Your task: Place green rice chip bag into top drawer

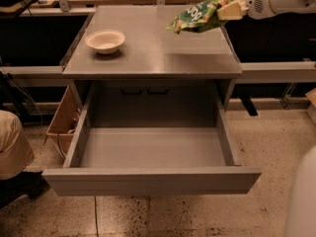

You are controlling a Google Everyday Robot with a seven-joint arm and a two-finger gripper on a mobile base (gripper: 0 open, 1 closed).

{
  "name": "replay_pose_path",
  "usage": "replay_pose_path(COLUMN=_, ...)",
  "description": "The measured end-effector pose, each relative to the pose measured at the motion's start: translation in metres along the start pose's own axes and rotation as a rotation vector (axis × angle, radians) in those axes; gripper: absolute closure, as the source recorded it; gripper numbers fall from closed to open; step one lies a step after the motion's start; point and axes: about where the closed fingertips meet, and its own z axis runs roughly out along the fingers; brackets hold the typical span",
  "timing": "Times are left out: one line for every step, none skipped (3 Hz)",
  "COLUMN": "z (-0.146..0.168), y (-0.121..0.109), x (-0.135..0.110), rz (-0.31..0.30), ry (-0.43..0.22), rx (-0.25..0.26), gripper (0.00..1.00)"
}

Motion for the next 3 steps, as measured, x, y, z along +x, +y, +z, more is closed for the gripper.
replay_pose_path(z=-0.041, y=0.039, x=-0.021, rz=0.034, ry=-0.073, rx=-0.028, gripper=1.0)
replay_pose_path(z=-0.026, y=0.066, x=0.0, rz=0.05, ry=-0.04, rx=-0.08, gripper=1.0)
replay_pose_path(z=-0.025, y=0.066, x=0.0, rz=0.05, ry=-0.039, rx=-0.081, gripper=1.0)
